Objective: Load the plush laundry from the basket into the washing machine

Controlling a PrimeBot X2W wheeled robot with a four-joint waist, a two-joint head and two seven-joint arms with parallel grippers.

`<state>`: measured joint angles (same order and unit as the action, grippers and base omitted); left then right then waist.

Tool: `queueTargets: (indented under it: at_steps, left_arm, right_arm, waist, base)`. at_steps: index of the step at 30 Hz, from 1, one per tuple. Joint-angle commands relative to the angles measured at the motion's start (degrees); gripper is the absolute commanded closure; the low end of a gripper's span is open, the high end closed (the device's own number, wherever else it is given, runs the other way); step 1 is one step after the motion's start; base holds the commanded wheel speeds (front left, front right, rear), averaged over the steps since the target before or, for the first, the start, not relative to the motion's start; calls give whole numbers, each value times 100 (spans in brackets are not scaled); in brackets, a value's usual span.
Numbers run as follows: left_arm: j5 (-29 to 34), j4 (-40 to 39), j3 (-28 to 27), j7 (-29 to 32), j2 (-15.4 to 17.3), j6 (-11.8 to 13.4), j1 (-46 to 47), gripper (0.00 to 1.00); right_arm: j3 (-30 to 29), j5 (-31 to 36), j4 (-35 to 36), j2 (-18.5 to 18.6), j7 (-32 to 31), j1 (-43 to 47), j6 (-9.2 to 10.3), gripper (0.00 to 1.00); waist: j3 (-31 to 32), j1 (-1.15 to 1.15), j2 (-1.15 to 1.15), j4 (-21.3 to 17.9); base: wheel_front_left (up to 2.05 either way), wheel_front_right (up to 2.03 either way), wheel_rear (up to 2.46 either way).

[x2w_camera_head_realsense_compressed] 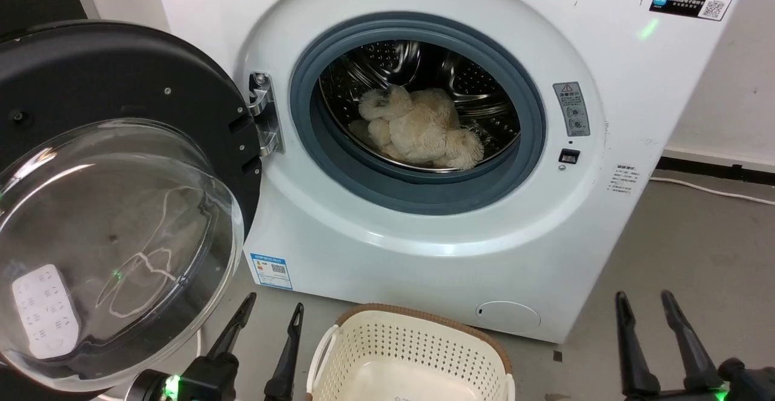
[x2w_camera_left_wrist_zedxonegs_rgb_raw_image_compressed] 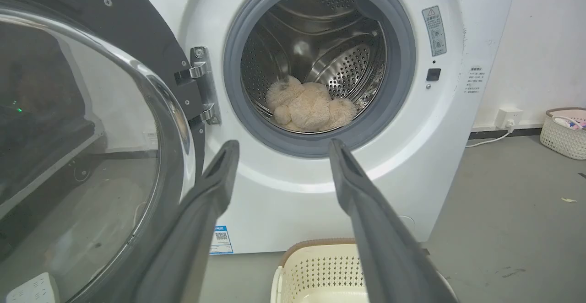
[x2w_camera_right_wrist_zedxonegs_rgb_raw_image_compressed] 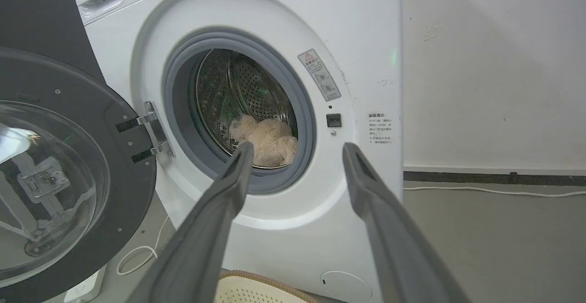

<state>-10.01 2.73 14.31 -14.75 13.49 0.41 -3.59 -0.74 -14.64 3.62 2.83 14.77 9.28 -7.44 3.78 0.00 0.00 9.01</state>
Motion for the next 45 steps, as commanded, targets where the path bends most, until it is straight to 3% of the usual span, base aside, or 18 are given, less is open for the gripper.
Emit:
queueTargets:
  at_steps: [1, 23, 24, 45]
  left_arm:
    - [36, 8, -8, -25, -14, -29, -33, 0]
    - [134, 547, -482, -25, -445, -431, 388, 0]
    - [122, 556, -481, 0, -444, -413, 319, 100]
    - [230, 462, -598, 187, -523, -366, 328, 100]
  right_arm:
    - [-31, -12, -18, 5, 23, 94, -5, 0]
    - [30, 89, -233, 5, 23, 33, -5, 0]
    - [22, 57, -219, 0, 0, 19, 0, 100]
    - [26, 227, -237, 1, -183, -98, -1, 100]
  waist:
    - [-4, 0, 0, -9]
    - [-132, 0, 0, -410]
    - [-131, 0, 0, -410]
    - [-167, 1, 0, -480]
  base:
    - [0, 0, 0]
    - [0, 0, 0]
    - [0, 0, 0]
    - [0, 0, 0]
